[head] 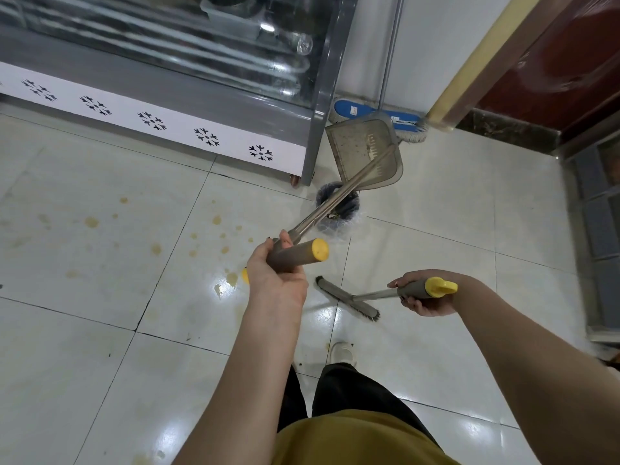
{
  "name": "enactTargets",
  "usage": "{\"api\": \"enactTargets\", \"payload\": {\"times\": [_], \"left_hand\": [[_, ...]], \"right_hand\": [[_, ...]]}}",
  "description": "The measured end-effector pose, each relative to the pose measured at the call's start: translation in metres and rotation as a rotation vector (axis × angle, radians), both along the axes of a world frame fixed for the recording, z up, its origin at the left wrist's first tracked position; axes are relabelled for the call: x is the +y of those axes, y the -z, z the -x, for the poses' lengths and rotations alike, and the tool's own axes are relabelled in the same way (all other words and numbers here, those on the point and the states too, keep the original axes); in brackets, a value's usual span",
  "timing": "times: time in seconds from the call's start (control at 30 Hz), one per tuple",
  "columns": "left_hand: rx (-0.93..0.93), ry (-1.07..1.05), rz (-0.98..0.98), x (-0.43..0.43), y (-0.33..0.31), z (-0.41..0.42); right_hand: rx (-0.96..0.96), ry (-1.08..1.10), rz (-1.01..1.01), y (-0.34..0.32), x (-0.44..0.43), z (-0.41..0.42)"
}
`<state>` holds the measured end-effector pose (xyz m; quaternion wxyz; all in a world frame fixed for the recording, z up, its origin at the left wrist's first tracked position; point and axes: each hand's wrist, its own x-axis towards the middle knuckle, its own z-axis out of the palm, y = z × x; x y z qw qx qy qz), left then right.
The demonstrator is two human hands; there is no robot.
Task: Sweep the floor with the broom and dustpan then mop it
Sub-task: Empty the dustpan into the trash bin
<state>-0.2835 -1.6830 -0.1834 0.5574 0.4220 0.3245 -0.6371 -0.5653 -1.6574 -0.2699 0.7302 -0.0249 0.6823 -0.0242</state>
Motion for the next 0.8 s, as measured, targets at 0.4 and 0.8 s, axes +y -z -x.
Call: {"api": "enactTargets", "payload": {"times": [0.4,0.8], "left_hand": [[-0.063,0.058,0.003,-0.004,-0.003,0.007],[-0.275,0.245,0.156,-0.049,-0.04,0.03]], "right_hand": [[-0.003,0.005,-0.006,-0.004,0.002,0.004],[0.034,0.099,0.016,-0.002,0.012,0.018]]}}
